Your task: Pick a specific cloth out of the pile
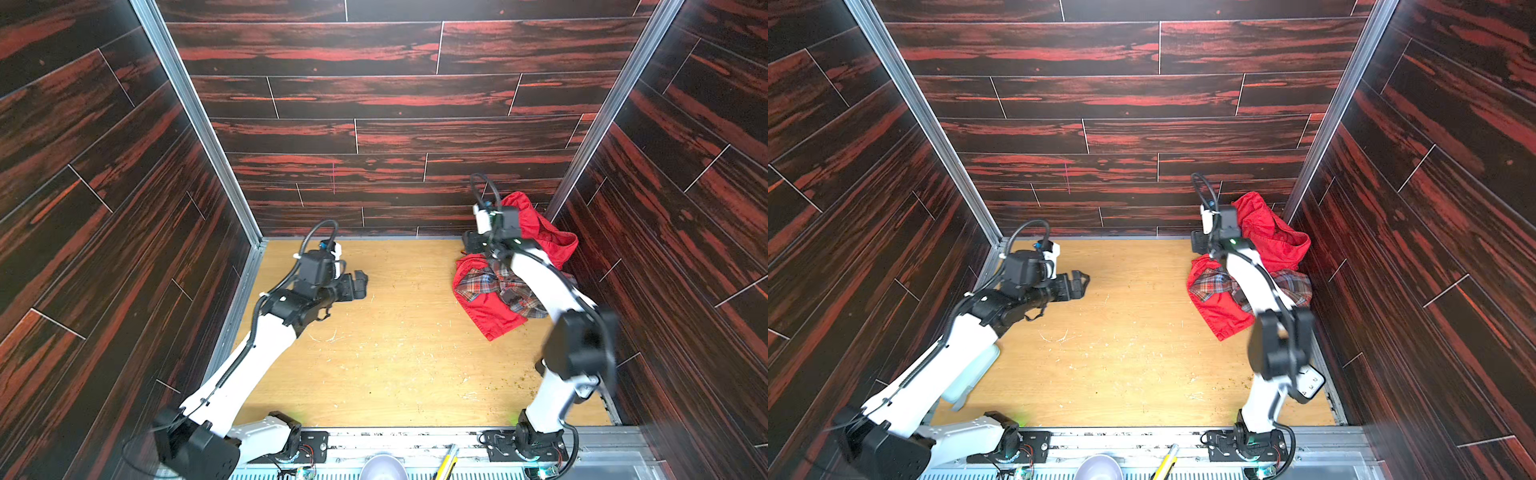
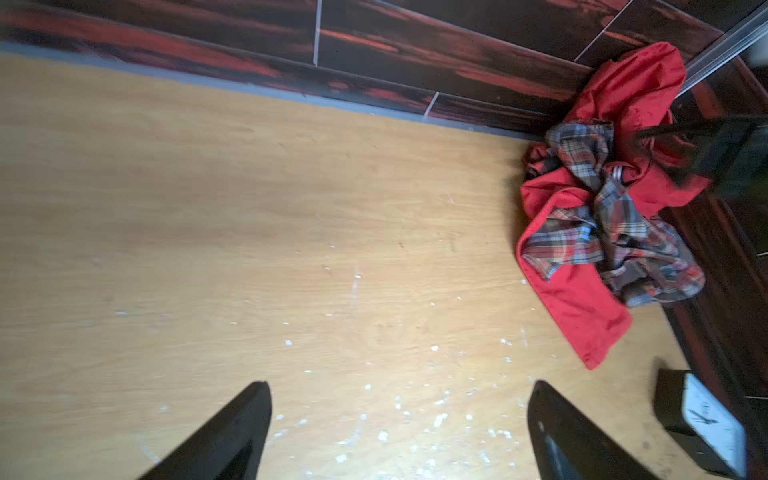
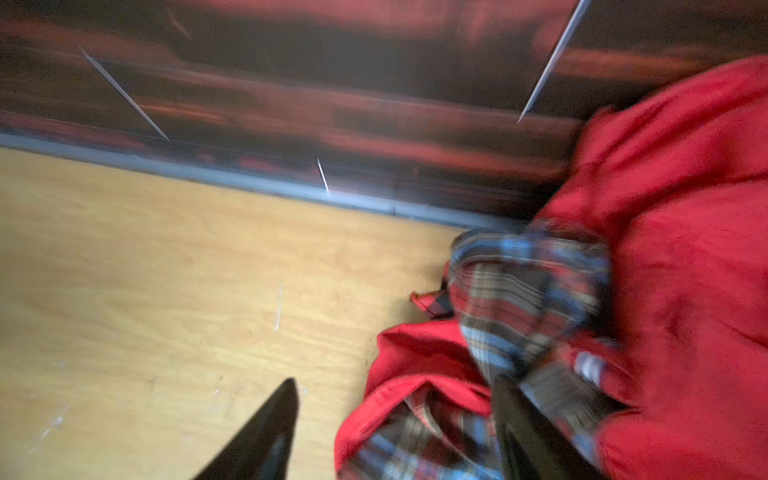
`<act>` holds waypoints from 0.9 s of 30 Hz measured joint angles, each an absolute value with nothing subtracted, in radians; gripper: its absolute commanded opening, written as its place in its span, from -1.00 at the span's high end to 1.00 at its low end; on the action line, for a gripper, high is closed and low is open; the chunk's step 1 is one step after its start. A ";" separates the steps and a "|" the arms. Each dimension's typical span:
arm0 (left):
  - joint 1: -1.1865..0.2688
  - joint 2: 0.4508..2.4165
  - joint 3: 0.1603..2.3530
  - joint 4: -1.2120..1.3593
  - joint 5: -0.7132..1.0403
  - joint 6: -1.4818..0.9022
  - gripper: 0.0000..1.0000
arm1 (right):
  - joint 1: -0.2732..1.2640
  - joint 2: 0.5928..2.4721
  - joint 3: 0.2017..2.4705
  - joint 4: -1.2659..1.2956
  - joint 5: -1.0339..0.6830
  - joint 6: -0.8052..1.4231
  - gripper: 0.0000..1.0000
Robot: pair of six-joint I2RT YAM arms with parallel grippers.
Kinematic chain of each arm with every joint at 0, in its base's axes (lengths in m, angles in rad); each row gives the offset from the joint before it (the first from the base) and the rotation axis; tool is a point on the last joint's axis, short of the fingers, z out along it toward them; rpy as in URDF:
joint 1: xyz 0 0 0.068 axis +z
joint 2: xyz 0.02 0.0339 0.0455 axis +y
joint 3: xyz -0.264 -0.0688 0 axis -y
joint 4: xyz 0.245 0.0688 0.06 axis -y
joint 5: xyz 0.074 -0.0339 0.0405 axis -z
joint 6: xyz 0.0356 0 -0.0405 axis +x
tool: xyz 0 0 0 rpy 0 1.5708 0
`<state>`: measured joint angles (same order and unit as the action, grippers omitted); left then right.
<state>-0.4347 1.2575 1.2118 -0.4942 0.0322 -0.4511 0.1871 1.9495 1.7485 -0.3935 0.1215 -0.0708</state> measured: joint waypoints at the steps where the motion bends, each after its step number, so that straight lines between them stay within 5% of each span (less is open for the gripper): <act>1: -0.447 1.270 1.223 -0.497 0.029 -0.456 -0.98 | 0.187 2.004 1.808 -0.437 0.129 -0.080 -0.25; 8: -0.540 1.327 1.254 -0.503 -0.006 -0.484 -0.98 | 0.197 2.337 2.228 -0.663 0.223 -0.143 0.00; 27: -0.561 1.327 1.229 -0.482 -0.064 -0.533 -0.98 | 0.266 2.542 2.358 -0.724 0.434 -0.200 0.15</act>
<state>-0.5613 1.3270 1.2285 -0.4816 -0.0635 -0.5335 0.2661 2.5416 2.3585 -0.7242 0.4343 -0.2001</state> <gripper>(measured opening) 0.988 0.435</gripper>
